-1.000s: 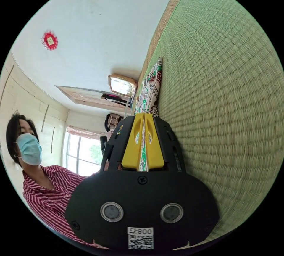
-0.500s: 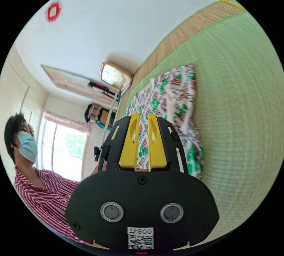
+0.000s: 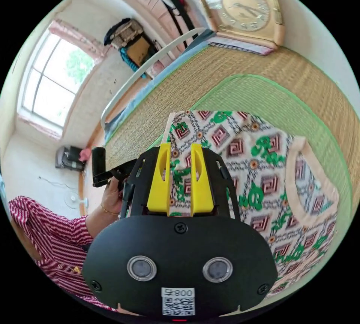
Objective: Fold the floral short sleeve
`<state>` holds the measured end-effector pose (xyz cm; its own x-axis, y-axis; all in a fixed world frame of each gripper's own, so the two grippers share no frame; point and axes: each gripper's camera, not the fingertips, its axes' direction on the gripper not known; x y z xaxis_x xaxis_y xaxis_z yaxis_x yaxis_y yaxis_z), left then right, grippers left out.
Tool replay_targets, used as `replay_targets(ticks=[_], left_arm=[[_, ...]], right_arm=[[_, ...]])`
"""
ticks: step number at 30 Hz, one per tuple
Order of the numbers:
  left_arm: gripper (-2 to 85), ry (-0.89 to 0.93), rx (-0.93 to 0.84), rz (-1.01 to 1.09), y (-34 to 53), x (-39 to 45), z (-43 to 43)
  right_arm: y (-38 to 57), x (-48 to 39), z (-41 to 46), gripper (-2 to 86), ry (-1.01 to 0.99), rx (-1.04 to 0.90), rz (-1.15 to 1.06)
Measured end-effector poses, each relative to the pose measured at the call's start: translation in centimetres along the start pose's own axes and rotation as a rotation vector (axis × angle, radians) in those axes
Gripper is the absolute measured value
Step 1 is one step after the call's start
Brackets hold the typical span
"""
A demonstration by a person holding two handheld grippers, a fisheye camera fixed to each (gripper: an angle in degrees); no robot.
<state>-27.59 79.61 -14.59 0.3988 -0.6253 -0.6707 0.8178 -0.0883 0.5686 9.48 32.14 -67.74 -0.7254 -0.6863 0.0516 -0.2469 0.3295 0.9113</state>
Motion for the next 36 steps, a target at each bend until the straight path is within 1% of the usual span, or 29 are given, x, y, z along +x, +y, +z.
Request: replay_targets(ticks=[4,10,15,18,21,23,26,31,36], left_arm=[[3.0,0.035,-0.019,0.005,-0.6,-2.0,-0.5],[2.4,0.05,-0.004,0.021,-0.9,-4.1,-1.6],[2.2,0.056,-0.003,0.034,-1.0,-5.3,-2.2],[2.2,0.058,-0.002,0.04,-1.0,-6.0,-2.4],[2.1,0.058,-0.001,0.042,-0.9,-6.5,-2.6],[2.1,0.056,0.004,0.052,-0.7,-6.7,-2.9],[1.9,0.034,0.015,0.098,-0.4,-6.3,-3.2],[1.9,0.062,0.032,0.205,-0.4,-4.9,-3.7],[1.9,0.068,-0.045,0.351,0.1,-2.4,-2.4]], right_arm=[[-7.6,-5.0,3.8,9.1,0.097,-0.069,-0.097],[-14.1,-9.6,7.5,9.4,0.22,-0.133,-0.166],[-16.4,-11.3,9.8,9.4,0.284,-0.194,-0.188],[-16.9,-11.6,9.6,7.0,0.352,-0.171,-0.179],[-17.3,-10.9,8.9,4.8,0.358,-0.158,-0.163],[-17.3,-10.0,8.2,3.8,0.327,-0.146,-0.154],[-16.9,-7.5,5.1,3.0,0.197,-0.076,-0.1],[-13.9,-1.6,-3.0,2.5,-0.003,0.072,-0.026],[-9.0,5.3,-7.8,2.5,-0.085,0.13,0.071]])
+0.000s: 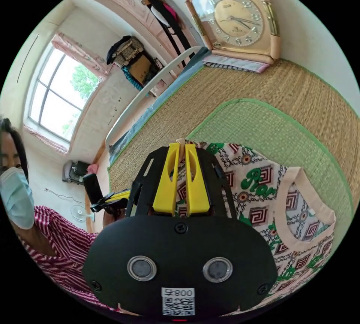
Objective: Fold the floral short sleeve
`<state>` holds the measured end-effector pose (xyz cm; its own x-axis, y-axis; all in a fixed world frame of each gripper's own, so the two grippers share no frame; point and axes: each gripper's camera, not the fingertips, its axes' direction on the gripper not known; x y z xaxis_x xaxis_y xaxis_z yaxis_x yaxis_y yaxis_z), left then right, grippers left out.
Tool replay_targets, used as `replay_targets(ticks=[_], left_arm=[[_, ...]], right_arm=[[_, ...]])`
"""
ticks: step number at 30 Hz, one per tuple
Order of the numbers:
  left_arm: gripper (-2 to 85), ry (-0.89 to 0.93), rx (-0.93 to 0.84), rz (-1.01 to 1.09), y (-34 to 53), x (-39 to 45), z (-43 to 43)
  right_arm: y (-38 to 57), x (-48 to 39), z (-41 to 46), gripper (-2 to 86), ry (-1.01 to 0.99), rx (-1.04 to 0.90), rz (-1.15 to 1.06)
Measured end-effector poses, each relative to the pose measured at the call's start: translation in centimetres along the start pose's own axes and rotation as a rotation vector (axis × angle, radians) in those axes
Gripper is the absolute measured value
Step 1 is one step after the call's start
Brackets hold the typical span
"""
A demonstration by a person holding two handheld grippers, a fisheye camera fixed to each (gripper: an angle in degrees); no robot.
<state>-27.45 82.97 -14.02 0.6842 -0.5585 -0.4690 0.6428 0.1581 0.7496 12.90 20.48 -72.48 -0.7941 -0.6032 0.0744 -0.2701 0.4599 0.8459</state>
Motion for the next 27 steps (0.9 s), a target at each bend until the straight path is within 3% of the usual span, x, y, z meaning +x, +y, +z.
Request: replay_targets(ticks=[13,17,21,24,25,27], left_arm=[[3.5,-0.007,-0.282,0.11,1.0,2.5,5.7],[4.5,0.009,-0.279,0.14,1.3,3.6,6.3],[4.5,-0.066,-0.283,0.171,1.5,4.4,6.9],[4.0,-0.124,-0.389,0.136,1.9,4.1,8.7],[3.8,-0.11,-0.395,0.13,2.0,4.2,9.0],[3.4,-0.139,-0.342,0.136,2.2,4.6,8.6]], right_arm=[[10.4,15.5,-5.4,2.5,-0.078,0.051,0.299],[11.6,15.1,-6.3,1.8,-0.089,0.067,0.257],[11.0,12.9,-3.3,0.8,-0.04,-0.057,0.145],[11.1,13.8,-0.7,0.2,0.03,-0.138,0.142],[11.5,14.4,-0.9,0.1,-0.03,-0.117,0.158],[12.1,14.7,-1.3,0.1,-0.021,-0.116,0.159]])
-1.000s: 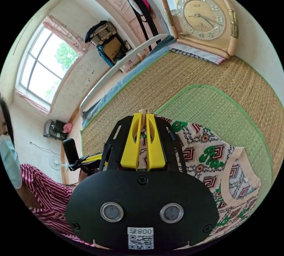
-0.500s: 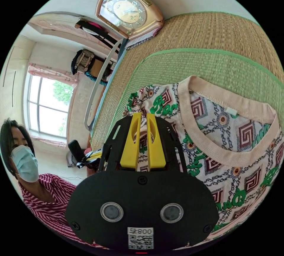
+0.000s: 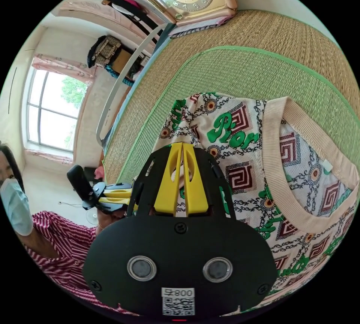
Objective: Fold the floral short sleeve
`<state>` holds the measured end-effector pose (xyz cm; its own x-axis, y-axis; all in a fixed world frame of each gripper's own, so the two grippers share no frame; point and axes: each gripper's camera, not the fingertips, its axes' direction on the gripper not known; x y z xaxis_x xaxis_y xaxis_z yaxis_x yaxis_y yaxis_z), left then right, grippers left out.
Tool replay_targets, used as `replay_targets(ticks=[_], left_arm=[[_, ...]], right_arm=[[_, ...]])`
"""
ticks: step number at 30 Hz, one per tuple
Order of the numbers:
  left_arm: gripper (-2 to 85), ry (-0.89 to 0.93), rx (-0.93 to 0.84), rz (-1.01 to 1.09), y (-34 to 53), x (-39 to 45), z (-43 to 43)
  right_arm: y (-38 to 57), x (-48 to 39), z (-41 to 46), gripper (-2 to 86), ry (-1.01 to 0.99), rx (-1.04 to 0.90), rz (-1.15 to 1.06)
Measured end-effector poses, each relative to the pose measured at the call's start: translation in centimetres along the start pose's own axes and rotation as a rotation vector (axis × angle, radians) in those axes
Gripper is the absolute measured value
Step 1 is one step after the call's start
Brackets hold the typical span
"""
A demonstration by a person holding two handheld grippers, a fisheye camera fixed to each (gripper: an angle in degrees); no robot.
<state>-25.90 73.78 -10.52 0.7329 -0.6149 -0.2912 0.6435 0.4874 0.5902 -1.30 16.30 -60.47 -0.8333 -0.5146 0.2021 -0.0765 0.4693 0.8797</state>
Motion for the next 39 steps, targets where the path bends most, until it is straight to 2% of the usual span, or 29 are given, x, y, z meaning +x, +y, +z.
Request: replay_targets(ticks=[2,4,8,11,19,25,26,33,39], left_arm=[[2.8,-0.068,-0.045,-0.006,-0.2,0.1,0.6],[2.6,-0.014,-0.107,-0.029,-0.3,-0.4,1.9],[2.4,-0.001,-0.034,-0.048,0.3,-0.3,1.8],[2.4,-0.003,0.001,-0.036,0.4,0.0,1.8],[2.2,-0.007,-0.011,0.023,-0.3,1.0,3.3],[1.4,-0.146,-0.146,0.072,-1.6,0.0,7.3],[1.1,-0.18,-0.205,0.063,-1.5,-0.7,8.7],[0.3,-0.137,-0.157,0.061,-0.7,-1.9,9.1],[0.3,-0.035,-0.123,0.069,1.8,-2.7,6.6]], right_arm=[[0.9,0.0,-0.4,0.1,0.024,-0.002,-0.008],[2.6,0.3,-1.7,0.1,0.026,0.022,-0.002],[6.6,1.1,-5.6,0.1,0.006,0.108,0.012],[11.4,2.2,-9.9,0.1,0.079,0.151,0.047],[27.5,9.6,-19.9,0.1,0.333,0.266,0.356],[32.8,13.2,-19.2,0.2,0.428,0.197,0.455],[33.2,13.4,-18.8,0.2,0.435,0.184,0.453],[38.6,14.6,-20.1,0.1,0.347,0.255,0.481],[45.8,11.4,-24.1,0.1,0.309,0.352,0.489]])
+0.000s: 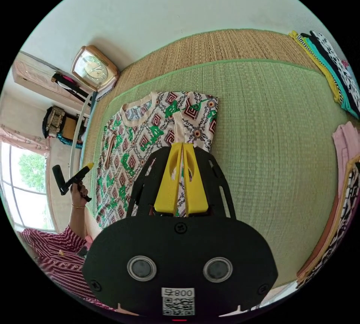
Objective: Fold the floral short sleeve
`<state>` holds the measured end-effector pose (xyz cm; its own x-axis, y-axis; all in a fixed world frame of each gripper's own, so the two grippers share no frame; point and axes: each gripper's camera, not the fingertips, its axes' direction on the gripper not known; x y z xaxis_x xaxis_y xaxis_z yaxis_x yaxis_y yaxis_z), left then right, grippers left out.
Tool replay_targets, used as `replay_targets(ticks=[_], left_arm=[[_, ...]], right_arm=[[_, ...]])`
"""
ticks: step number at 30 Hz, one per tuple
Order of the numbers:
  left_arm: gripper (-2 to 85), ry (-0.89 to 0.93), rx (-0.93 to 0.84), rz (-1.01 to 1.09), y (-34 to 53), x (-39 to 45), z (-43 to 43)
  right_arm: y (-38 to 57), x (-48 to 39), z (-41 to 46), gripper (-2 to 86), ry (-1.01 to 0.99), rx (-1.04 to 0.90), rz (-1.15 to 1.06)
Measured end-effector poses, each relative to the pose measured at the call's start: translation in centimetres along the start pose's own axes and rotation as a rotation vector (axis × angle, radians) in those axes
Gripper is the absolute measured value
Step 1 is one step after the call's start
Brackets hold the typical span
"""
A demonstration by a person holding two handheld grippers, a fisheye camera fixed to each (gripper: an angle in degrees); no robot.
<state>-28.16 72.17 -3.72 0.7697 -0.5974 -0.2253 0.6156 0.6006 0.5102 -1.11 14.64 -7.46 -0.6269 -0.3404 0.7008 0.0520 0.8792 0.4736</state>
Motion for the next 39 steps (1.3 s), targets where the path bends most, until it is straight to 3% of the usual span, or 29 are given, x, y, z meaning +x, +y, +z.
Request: replay_targets(ticks=[11,22,27,39], left_arm=[[0.3,0.245,-0.036,-0.159,12.8,-3.8,-4.0],[5.0,0.278,-0.042,-0.387,22.5,-11.5,-4.3],[8.2,0.254,-0.077,-0.497,25.3,-15.3,-2.0],[12.5,0.487,0.028,-0.697,28.3,-24.1,3.7]], right_arm=[[20.4,3.6,-10.5,0.0,-0.177,-0.001,0.083],[40.3,11.3,-13.8,0.2,-0.31,-0.002,0.267],[45.2,12.9,-13.3,1.2,-0.315,-0.018,0.297],[51.3,15.0,-11.1,7.9,-0.35,-0.044,0.356]])
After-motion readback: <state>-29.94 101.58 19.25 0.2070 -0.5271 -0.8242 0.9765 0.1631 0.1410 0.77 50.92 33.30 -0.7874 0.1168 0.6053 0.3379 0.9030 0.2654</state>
